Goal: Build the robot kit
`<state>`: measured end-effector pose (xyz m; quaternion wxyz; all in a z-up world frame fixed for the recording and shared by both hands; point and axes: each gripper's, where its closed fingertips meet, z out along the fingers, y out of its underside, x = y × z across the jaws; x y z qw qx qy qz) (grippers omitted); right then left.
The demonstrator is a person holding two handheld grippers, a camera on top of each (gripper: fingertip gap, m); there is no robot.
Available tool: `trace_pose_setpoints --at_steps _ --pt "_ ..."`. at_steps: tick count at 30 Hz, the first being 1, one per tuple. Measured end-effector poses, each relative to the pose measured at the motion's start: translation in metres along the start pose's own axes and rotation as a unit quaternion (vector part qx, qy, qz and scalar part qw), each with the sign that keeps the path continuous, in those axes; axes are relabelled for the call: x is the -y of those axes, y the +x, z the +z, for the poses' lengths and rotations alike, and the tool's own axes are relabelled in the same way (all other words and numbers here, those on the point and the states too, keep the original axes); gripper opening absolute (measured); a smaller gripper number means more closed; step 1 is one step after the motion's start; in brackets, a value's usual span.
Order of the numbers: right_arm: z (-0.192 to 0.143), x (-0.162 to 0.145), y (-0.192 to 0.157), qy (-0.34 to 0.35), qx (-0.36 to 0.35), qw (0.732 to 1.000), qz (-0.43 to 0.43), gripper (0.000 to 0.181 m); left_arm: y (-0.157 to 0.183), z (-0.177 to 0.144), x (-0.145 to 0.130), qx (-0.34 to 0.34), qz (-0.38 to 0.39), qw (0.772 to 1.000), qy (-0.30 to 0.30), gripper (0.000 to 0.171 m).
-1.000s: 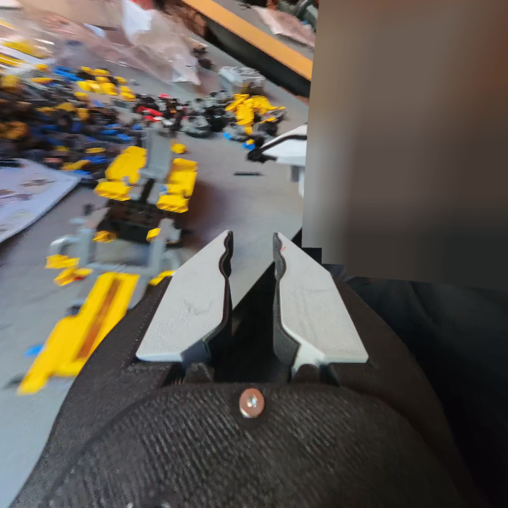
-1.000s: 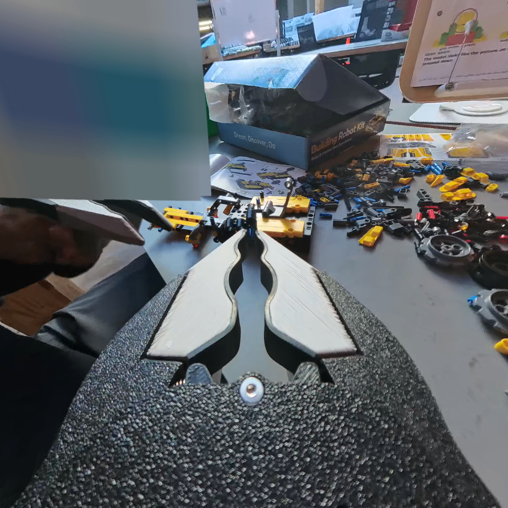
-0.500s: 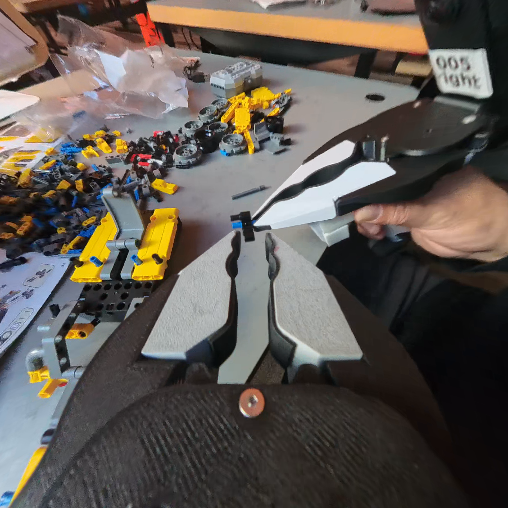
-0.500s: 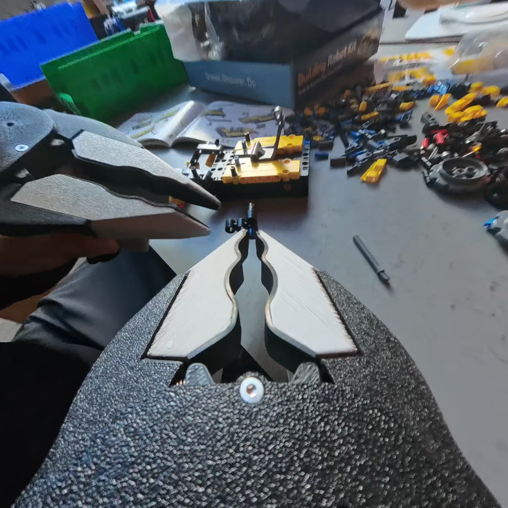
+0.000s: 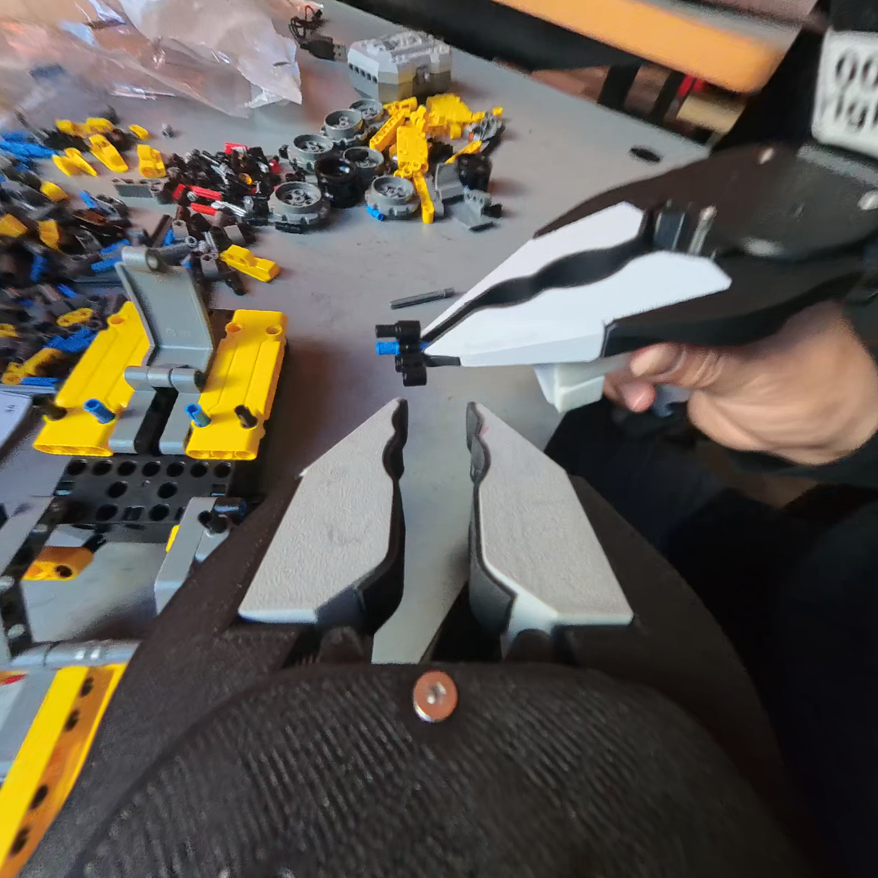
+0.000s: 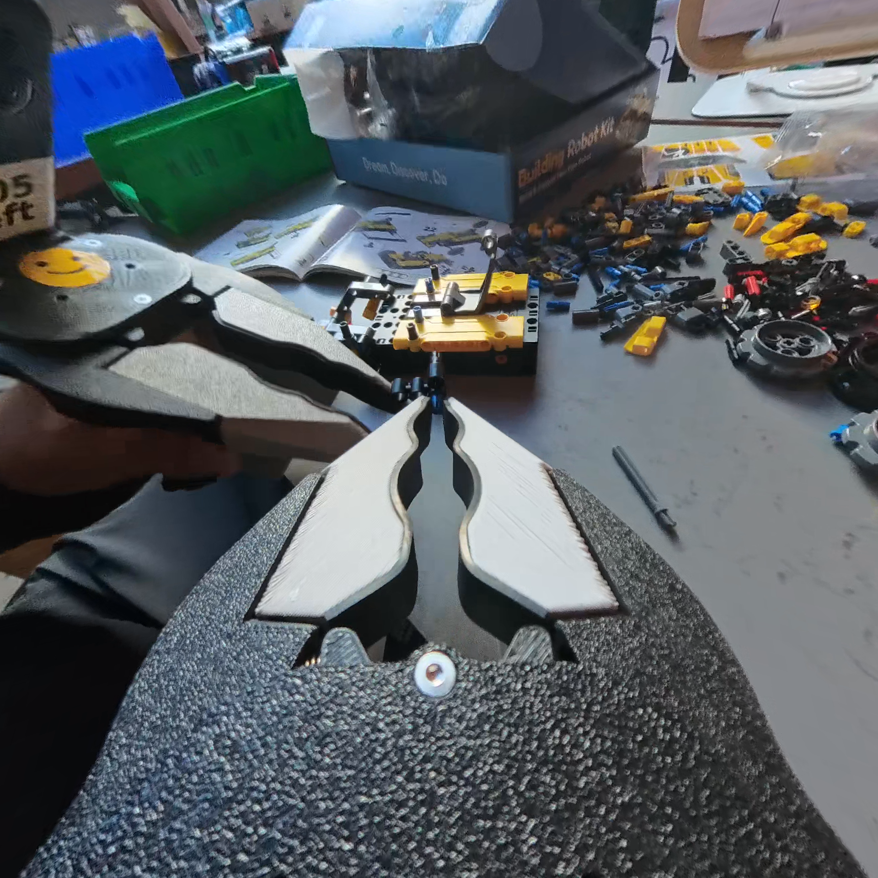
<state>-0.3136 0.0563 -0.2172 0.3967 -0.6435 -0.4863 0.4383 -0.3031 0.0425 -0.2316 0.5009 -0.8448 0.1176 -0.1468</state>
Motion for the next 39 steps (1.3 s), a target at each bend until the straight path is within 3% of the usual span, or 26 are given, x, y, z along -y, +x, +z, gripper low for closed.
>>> trace_pose_setpoints --at_steps 2,6,8,15,19,22,24,25,29,34,39 --pt "-0.001 -0.003 0.002 -0.002 -0.008 1.0 -0.006 0.004 -0.005 -0.002 0.004 0.005 -0.013 1.0 0.012 0.021" --pt "-0.005 -0.004 0.0 0.019 -0.006 1.0 0.009 0.004 -0.006 -0.003 0.008 0.048 0.076 0.996 0.014 0.017" --pt "-0.007 -0.004 -0.001 0.026 -0.007 1.0 0.008 0.004 -0.002 -0.002 0.012 0.067 0.118 0.991 0.019 0.007" --pt "-0.015 -0.004 0.001 0.035 -0.003 0.999 0.003 0.004 0.002 0.001 0.021 0.099 0.188 0.977 0.02 0.005" --pt "-0.02 -0.018 0.016 -0.007 -0.013 1.0 0.004 0.018 -0.009 0.007 0.015 0.174 0.325 0.93 -0.018 0.005" --pt "-0.034 -0.017 0.028 0.005 -0.023 1.0 0.014 0.018 -0.014 0.016 0.005 0.201 0.391 0.897 -0.046 0.005" --pt "-0.038 -0.018 0.035 0.002 -0.031 0.999 0.015 0.018 -0.016 0.023 -0.006 0.205 0.406 0.887 -0.077 0.005" --pt "-0.04 -0.019 0.037 0.001 -0.032 0.999 0.016 0.018 -0.016 0.025 -0.008 0.207 0.407 0.885 -0.084 0.005" --pt "-0.042 -0.018 0.04 0.001 -0.032 0.999 0.013 0.018 -0.009 0.033 -0.014 0.155 0.346 0.918 -0.118 0.005" --pt "-0.05 -0.013 0.054 0.005 -0.047 0.999 0.009 0.017 -0.01 0.036 -0.014 0.158 0.367 0.907 -0.137 0.005" --pt "-0.054 -0.02 0.082 -0.041 -0.075 0.996 -0.023 0.019 -0.002 0.035 -0.014 0.147 0.343 0.918 -0.139 0.009"
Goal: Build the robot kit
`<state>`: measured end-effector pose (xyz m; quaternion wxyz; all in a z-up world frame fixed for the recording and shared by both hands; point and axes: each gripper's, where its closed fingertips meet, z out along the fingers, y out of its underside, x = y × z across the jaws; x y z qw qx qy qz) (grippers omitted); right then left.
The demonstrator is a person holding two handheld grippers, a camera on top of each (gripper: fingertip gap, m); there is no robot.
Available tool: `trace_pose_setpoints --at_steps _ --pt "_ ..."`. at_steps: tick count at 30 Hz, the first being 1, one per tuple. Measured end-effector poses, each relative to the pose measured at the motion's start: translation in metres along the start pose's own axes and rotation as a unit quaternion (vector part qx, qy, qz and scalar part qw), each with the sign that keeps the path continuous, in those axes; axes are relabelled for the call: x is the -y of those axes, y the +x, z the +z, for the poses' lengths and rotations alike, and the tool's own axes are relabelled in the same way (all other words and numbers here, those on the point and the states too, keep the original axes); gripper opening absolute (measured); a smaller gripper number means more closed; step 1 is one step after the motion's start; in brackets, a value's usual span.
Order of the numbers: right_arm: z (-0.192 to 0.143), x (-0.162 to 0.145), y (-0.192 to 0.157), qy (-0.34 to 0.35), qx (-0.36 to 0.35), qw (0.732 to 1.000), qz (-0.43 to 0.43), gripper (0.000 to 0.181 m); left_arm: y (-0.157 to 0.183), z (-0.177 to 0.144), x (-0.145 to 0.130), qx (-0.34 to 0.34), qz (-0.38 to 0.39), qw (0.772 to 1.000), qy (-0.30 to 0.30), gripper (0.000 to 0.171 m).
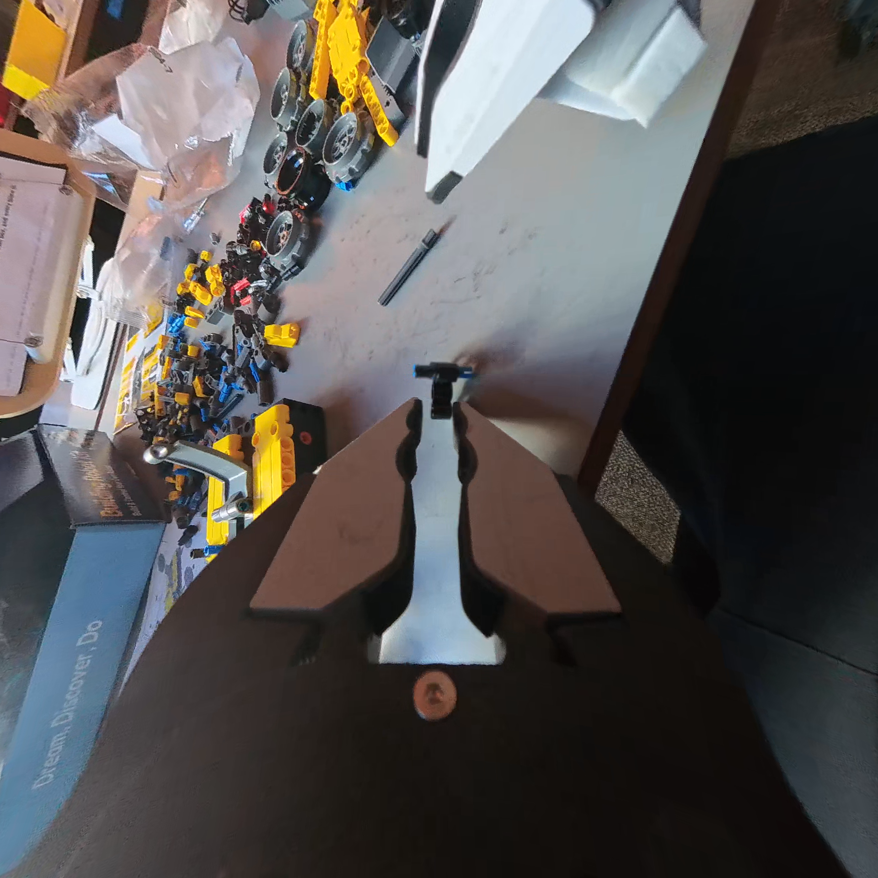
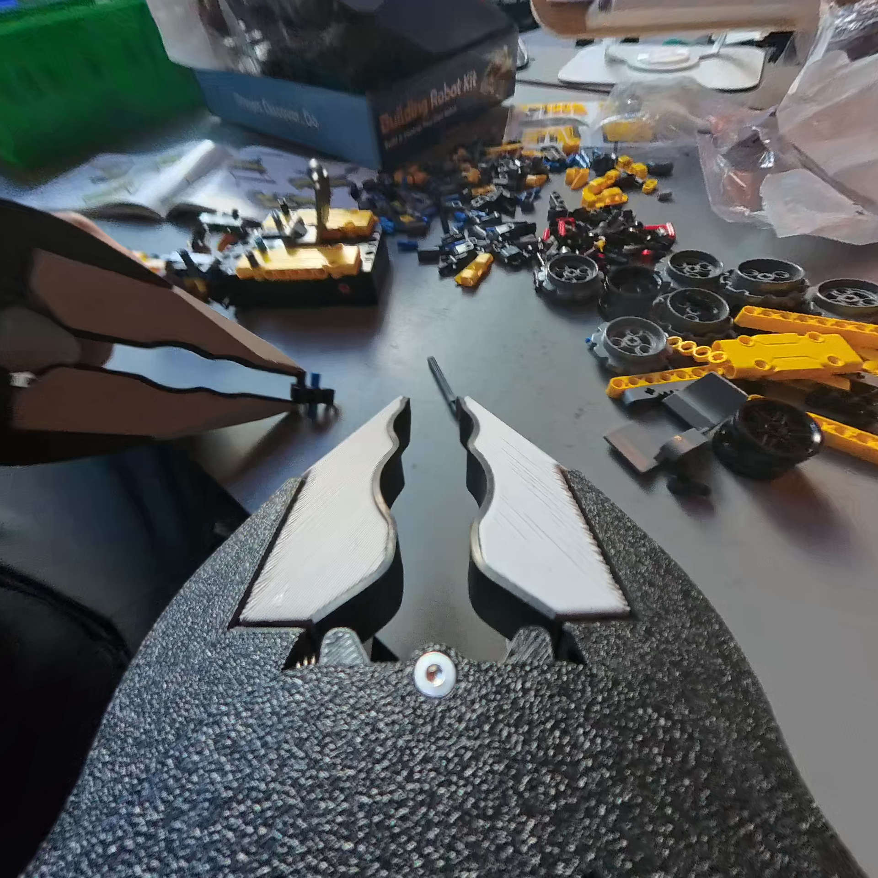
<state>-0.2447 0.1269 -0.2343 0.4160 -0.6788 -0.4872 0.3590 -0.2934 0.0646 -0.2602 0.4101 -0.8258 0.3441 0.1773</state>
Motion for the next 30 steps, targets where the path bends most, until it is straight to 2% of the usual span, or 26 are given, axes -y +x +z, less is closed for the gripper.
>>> trace_pose_setpoints --at_steps 4,8,15,18,21,26,30 --pt "0.008 -0.016 -0.006 -0.08 0.046 0.996 -0.011 0.018 0.002 -0.002 0.0 -0.013 -0.016 1.0 0.005 0.01" --pt "0.011 -0.011 0.005 -0.095 0.012 0.994 -0.059 0.018 0.004 -0.003 0.0 -0.027 -0.033 0.999 0.003 0.011" --pt "0.02 -0.019 0.001 -0.15 0.057 0.985 -0.063 0.022 0.011 -0.023 -0.003 -0.062 -0.088 0.994 0.009 0.027" --pt "0.026 -0.02 -0.001 -0.173 0.072 0.98 -0.063 0.023 0.006 -0.042 -0.004 -0.055 -0.122 0.99 0.038 0.026" --pt "0.035 -0.02 0.003 -0.195 0.065 0.975 -0.088 0.025 0.006 -0.063 -0.004 -0.071 -0.185 0.976 0.086 0.026" --pt "0.04 -0.02 -0.008 -0.209 0.111 0.969 -0.076 0.003 0.01 -0.084 -0.02 -0.077 -0.224 0.963 0.127 0.021" --pt "0.043 -0.018 -0.009 -0.213 0.103 0.968 -0.08 0.002 0.019 -0.093 -0.034 -0.095 -0.246 0.955 0.137 0.016"
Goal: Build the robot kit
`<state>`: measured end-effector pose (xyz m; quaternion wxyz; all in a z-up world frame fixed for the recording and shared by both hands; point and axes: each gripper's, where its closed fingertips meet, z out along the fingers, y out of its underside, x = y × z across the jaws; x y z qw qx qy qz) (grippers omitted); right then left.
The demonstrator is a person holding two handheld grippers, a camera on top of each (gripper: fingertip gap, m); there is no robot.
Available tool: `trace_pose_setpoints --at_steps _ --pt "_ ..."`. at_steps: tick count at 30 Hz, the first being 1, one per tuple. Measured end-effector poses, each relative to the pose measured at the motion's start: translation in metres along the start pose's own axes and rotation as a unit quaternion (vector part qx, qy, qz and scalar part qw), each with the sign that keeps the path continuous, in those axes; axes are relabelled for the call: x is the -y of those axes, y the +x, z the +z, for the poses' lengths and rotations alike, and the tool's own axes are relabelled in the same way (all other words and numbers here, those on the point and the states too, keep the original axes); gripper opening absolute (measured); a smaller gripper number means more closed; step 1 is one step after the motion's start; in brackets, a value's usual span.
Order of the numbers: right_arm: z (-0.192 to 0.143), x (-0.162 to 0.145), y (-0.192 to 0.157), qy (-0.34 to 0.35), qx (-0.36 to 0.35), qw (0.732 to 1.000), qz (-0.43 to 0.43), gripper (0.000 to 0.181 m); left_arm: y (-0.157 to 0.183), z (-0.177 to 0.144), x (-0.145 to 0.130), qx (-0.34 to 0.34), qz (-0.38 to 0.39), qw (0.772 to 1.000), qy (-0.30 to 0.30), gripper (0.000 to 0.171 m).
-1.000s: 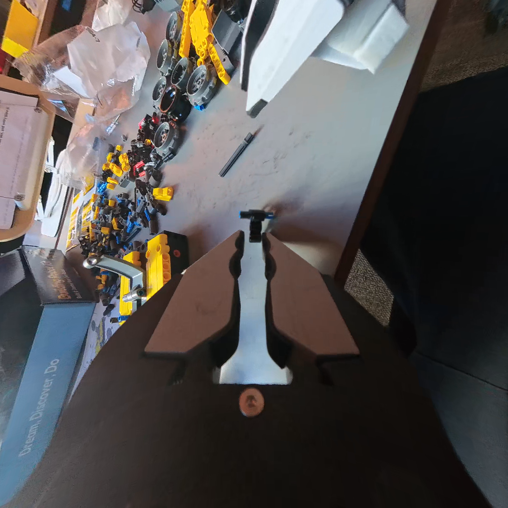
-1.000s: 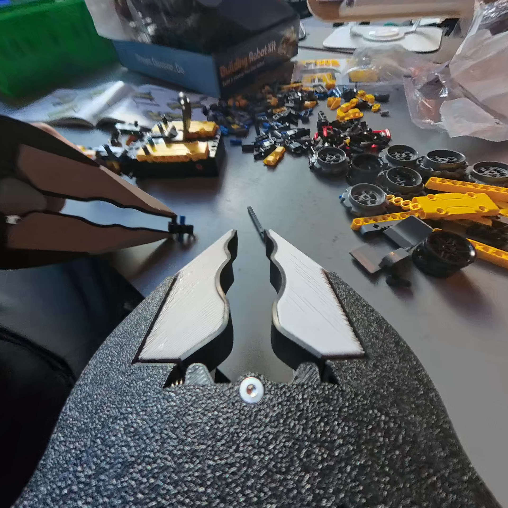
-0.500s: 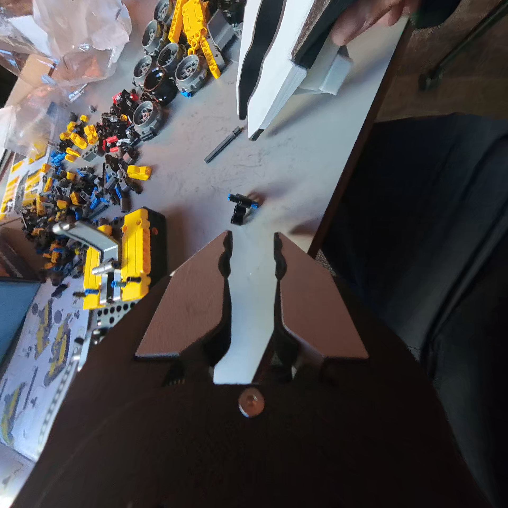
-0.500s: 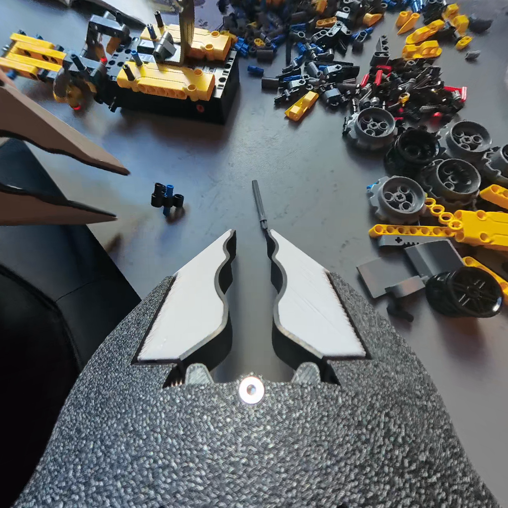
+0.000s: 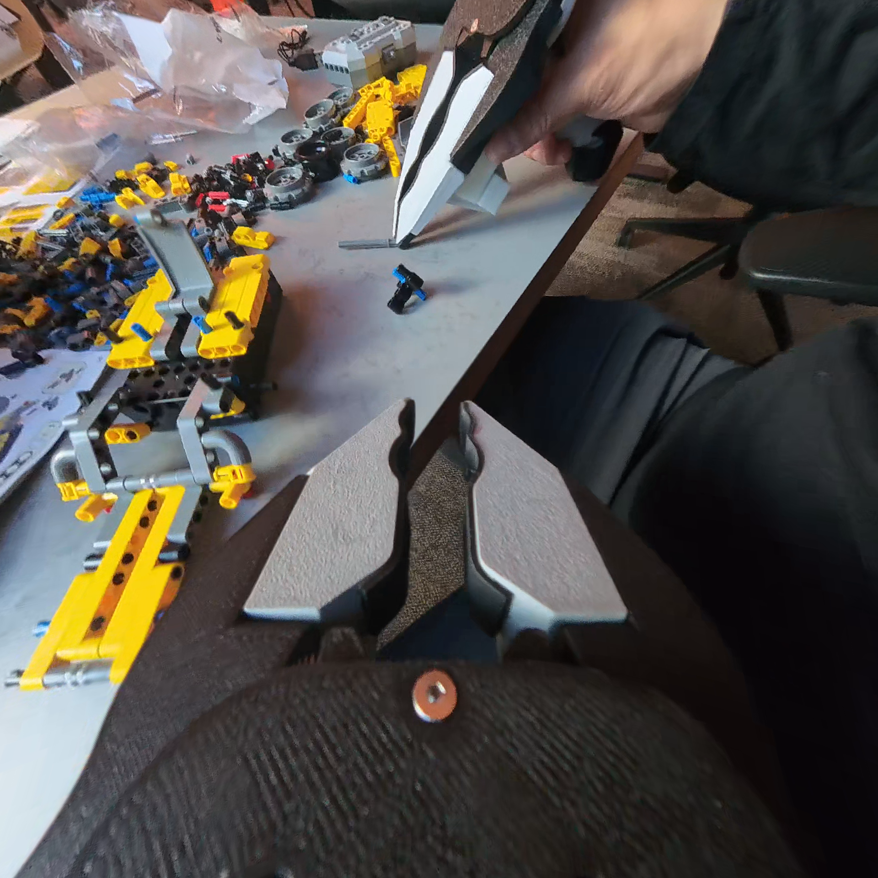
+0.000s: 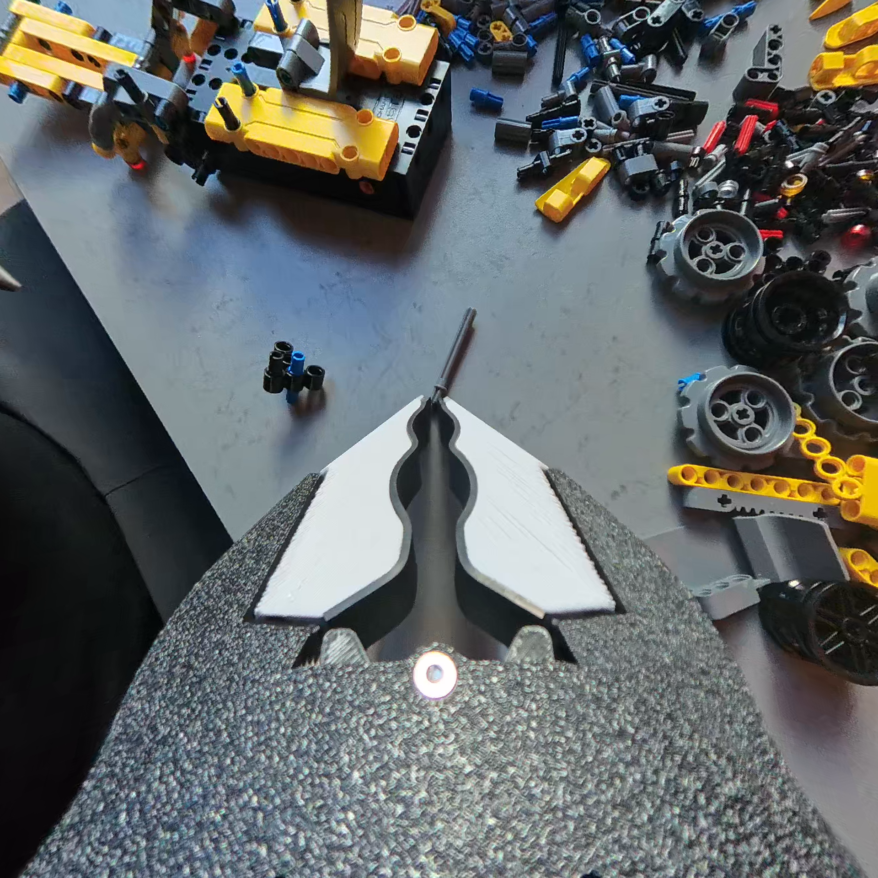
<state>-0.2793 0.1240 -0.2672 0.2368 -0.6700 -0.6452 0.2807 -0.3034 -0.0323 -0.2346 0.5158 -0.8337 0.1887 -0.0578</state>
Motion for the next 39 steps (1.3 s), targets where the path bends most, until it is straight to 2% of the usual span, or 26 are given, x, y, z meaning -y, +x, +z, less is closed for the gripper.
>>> trace_pose_setpoints --at_steps 8,13,16,18,24,26,30,33,34,36,38,39 --pt "0.008 0.029 -0.002 0.048 -0.004 0.999 0.005 0.002 -0.03 -0.025 -0.004 0.002 -0.042 0.997 0.066 0.012" --pt "0.001 0.057 -0.028 0.105 0.053 0.993 -0.007 0.002 -0.031 -0.035 0.014 -0.041 -0.083 0.989 0.114 0.014" --pt "-0.004 0.066 -0.038 0.135 0.045 0.989 -0.031 0.002 -0.037 -0.033 0.02 -0.023 -0.075 0.992 0.102 0.013" --pt "-0.008 0.07 -0.049 0.154 0.067 0.985 -0.031 0.002 -0.04 -0.028 0.028 -0.015 -0.077 0.993 0.091 0.01" --pt "-0.04 0.09 -0.082 0.257 0.121 0.956 -0.073 0.002 -0.049 0.001 0.064 -0.047 -0.121 0.989 0.063 0.014" --pt "-0.054 0.096 -0.09 0.287 0.127 0.944 -0.098 0.002 -0.053 0.01 0.079 -0.071 -0.162 0.981 0.076 0.018" --pt "-0.07 0.099 -0.1 0.325 0.128 0.928 -0.13 0.002 -0.043 0.018 0.116 -0.174 -0.26 0.94 0.136 0.019" --pt "-0.071 0.096 -0.097 0.325 0.103 0.93 -0.136 0.002 -0.034 0.022 0.128 -0.218 -0.295 0.918 0.151 0.001" --pt "-0.07 0.094 -0.095 0.319 0.103 0.933 -0.133 0.002 -0.032 0.024 0.128 -0.217 -0.29 0.921 0.145 0.001" --pt "-0.066 0.087 -0.093 0.301 0.113 0.938 -0.127 0.001 -0.031 0.027 0.123 -0.189 -0.24 0.945 0.12 0.001" --pt "-0.067 0.083 -0.085 0.3 0.107 0.941 -0.116 0.004 -0.039 0.029 0.118 -0.128 -0.147 0.976 0.094 0.001" --pt "-0.071 0.083 -0.084 0.306 0.111 0.939 -0.109 0.004 -0.047 0.03 0.114 -0.079 -0.074 0.991 0.078 0.001"
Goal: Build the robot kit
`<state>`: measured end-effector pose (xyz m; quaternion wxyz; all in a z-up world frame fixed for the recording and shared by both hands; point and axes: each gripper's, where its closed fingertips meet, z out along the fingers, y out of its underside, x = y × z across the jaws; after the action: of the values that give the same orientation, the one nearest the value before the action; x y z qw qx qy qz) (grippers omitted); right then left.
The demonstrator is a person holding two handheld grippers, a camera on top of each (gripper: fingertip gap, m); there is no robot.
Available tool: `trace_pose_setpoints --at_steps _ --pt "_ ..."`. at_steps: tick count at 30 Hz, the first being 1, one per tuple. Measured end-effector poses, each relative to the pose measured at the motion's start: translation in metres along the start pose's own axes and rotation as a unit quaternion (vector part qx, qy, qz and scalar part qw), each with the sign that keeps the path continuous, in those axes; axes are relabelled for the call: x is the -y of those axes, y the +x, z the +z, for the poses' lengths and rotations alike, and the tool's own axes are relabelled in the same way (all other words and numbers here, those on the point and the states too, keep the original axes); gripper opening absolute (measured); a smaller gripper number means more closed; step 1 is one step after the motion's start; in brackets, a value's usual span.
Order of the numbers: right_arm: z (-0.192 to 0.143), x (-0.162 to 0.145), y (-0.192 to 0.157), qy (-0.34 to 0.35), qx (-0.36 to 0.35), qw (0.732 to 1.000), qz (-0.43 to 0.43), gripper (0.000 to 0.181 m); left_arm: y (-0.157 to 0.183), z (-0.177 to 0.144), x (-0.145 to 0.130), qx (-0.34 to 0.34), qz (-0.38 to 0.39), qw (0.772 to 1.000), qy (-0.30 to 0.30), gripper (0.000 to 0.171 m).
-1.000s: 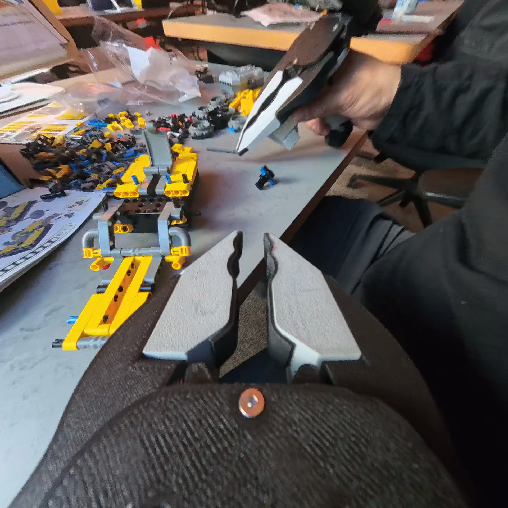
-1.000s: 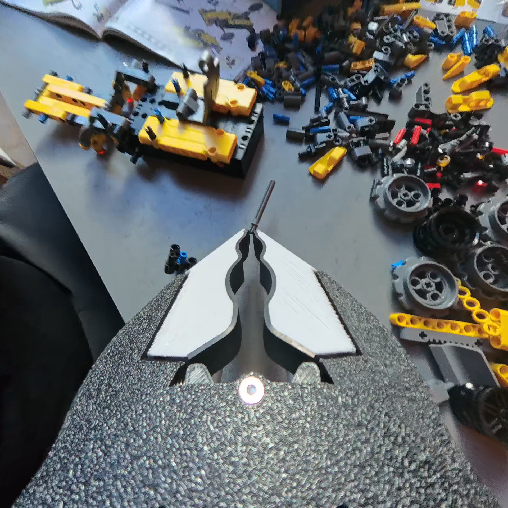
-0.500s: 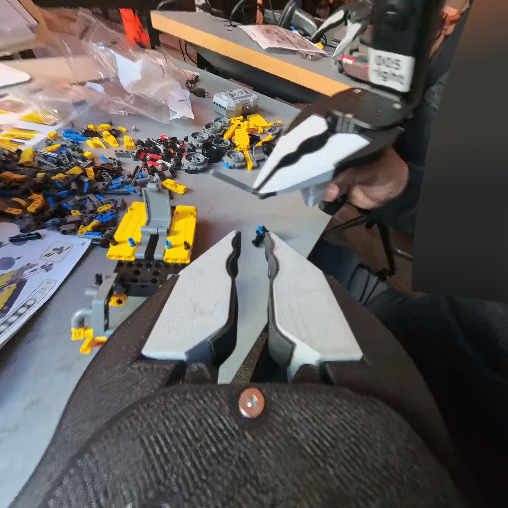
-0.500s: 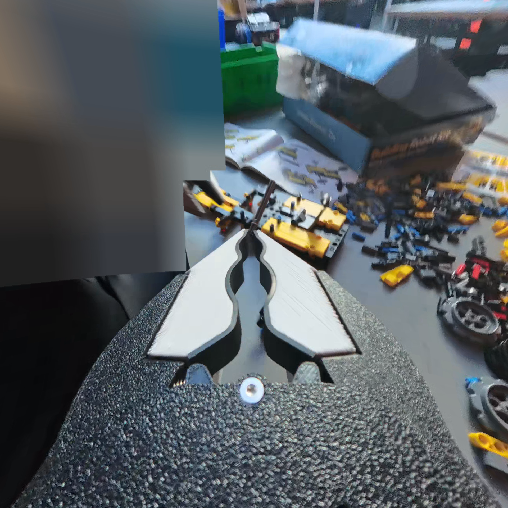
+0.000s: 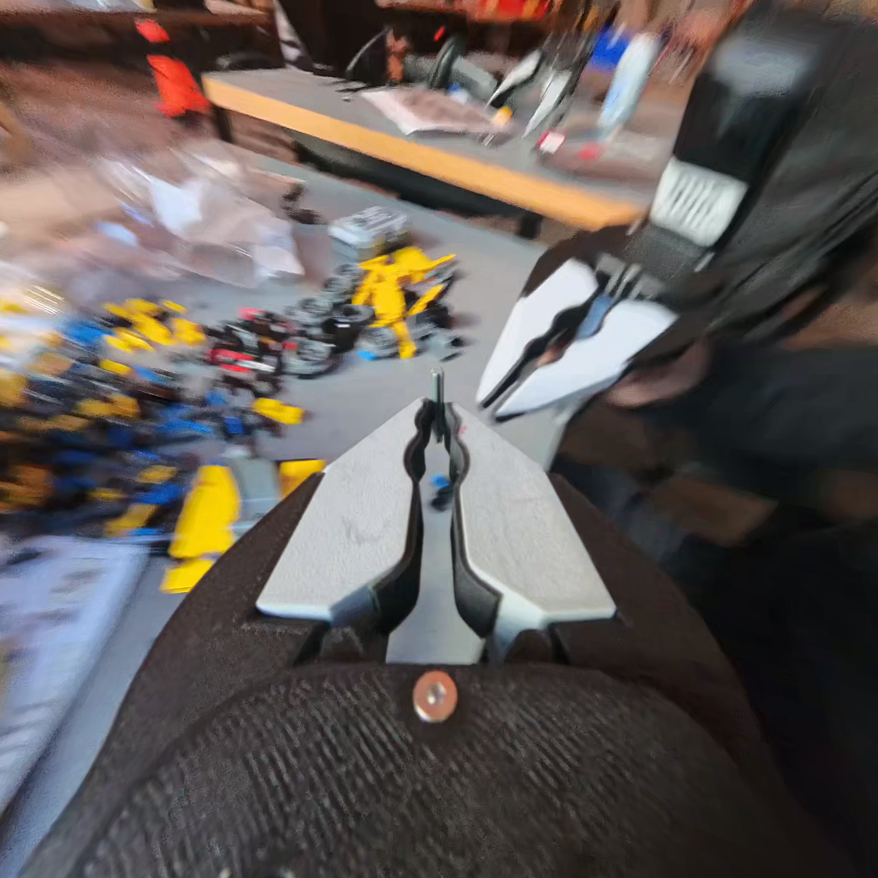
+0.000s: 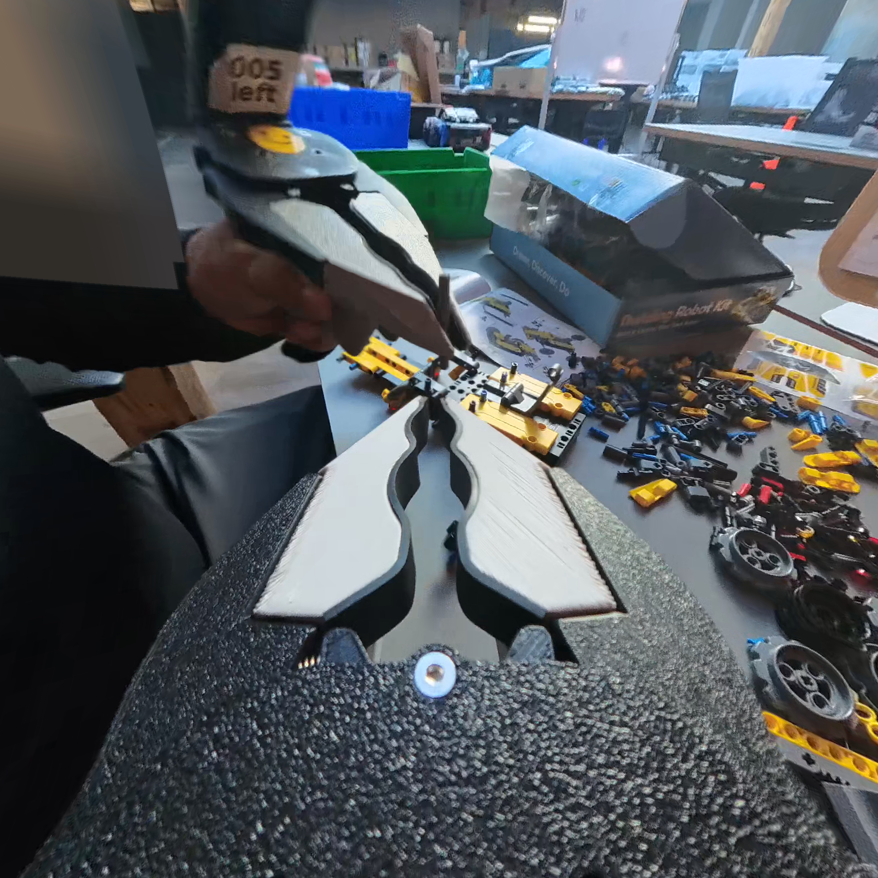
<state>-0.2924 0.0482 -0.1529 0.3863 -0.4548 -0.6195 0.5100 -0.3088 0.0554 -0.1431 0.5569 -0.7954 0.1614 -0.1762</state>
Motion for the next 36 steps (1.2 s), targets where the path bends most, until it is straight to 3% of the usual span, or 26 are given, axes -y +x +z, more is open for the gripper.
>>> trace_pose_setpoints --at_steps 2,4,6,8,16,23,25,26,29,33,36 --pt "-0.002 0.005 0.001 0.005 -0.001 1.0 0.014 0.011 -0.014 -0.001 -0.008 0.09 0.172 0.979 -0.06 0.001" --pt "0.002 0.011 -0.002 0.004 -0.004 1.0 0.01 0.014 -0.021 -0.002 -0.01 0.154 0.327 0.927 -0.099 0.001" --pt "0.008 0.018 -0.006 0.002 -0.009 1.0 -0.016 0.017 -0.021 0.001 -0.012 0.177 0.418 0.883 -0.119 0.001" --pt "0.013 0.022 -0.002 -0.01 -0.036 0.998 -0.052 0.014 -0.016 0.004 -0.012 0.179 0.451 0.868 -0.112 0.001" --pt "0.027 0.027 -0.007 -0.033 -0.057 0.991 -0.114 0.005 -0.011 0.001 -0.007 0.177 0.403 0.895 -0.07 0.001" --pt "0.028 0.022 -0.009 -0.054 -0.055 0.98 -0.181 0.004 -0.015 -0.005 -0.017 0.169 0.39 0.902 -0.075 0.001" --pt "0.025 0.024 -0.013 -0.038 -0.038 0.98 -0.189 0.004 -0.019 -0.005 -0.026 0.149 0.368 0.913 -0.092 0.01" --pt "0.023 0.024 -0.015 -0.028 -0.025 0.981 -0.193 0.004 -0.019 -0.005 -0.032 0.125 0.348 0.923 -0.102 0.018" --pt "0.014 0.027 -0.026 0.016 0.027 0.978 -0.208 0.004 -0.01 -0.013 -0.044 0.026 0.297 0.948 -0.115 0.021" --pt "0.006 0.03 -0.035 0.042 0.07 0.975 -0.209 0.004 0.004 -0.028 -0.051 -0.136 0.217 0.959 -0.119 0.023" --pt "0.001 0.033 -0.045 0.06 0.096 0.971 -0.212 0.004 0.022 -0.035 -0.04 -0.242 0.142 0.955 -0.102 0.023"
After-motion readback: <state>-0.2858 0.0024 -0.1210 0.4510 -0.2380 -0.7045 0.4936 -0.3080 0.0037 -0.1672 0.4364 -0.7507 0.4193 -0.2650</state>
